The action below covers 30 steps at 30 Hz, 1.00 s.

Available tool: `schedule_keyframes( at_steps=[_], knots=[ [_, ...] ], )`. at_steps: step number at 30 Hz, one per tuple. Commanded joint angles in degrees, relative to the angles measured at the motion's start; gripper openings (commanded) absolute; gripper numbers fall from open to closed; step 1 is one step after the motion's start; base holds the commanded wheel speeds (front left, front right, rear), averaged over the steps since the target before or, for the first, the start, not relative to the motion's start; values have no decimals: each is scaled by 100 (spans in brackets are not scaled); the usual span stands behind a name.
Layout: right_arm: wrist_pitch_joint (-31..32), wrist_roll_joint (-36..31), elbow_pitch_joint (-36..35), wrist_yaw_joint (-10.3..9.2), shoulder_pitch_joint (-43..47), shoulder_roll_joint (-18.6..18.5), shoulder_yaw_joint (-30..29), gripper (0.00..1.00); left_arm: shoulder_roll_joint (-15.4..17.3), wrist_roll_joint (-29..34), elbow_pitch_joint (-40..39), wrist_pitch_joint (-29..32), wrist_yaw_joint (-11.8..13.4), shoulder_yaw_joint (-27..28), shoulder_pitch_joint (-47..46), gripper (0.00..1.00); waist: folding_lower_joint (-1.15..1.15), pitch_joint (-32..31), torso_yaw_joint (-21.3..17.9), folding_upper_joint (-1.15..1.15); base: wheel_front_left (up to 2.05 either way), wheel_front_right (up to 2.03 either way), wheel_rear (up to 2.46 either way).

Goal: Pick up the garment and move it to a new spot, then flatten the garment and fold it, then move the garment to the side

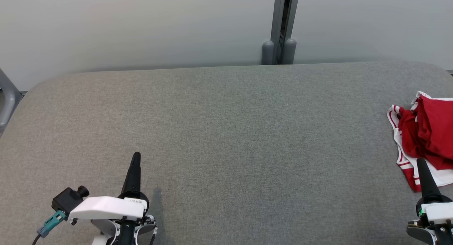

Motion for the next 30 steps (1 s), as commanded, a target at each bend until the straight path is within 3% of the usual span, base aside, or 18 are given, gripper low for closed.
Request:
schedule_keyframes(
  at_steps=[1,30],
  knots=[
    [56,155,-24,0,-86,-57,-58,0,28,-130,-30,27,-45,6,-193,0,0,-4,-6,0,0,0,0],
    [620,1706,40,-1,-121,-72,-443,0,37,-1482,122,253,-191,-30,-428,0,0,-89,-150,0,0,0,0]
  ],
)
